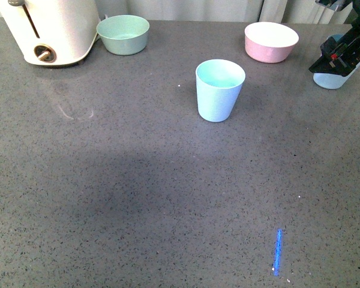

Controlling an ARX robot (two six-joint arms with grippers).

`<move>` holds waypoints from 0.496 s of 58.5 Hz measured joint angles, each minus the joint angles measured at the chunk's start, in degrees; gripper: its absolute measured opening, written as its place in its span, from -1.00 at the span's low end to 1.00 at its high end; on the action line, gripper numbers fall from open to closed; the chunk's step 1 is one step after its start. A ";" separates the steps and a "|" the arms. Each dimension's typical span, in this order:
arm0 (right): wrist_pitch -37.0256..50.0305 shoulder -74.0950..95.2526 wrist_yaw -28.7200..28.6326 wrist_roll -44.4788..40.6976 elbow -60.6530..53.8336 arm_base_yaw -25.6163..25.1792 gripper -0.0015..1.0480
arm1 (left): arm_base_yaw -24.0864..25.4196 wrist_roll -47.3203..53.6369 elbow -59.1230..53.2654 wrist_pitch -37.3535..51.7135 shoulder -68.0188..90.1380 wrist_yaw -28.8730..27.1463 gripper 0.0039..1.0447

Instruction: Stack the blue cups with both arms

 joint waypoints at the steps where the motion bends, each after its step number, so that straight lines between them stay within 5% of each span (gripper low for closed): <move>1: -0.11 0.00 0.00 -0.02 0.00 0.00 0.30 | 0.00 0.00 0.00 0.00 0.00 0.00 0.84; 29: -2.36 -1.60 -0.57 -0.31 -2.47 -1.51 -0.97 | 0.00 0.00 0.00 0.00 0.00 0.00 0.84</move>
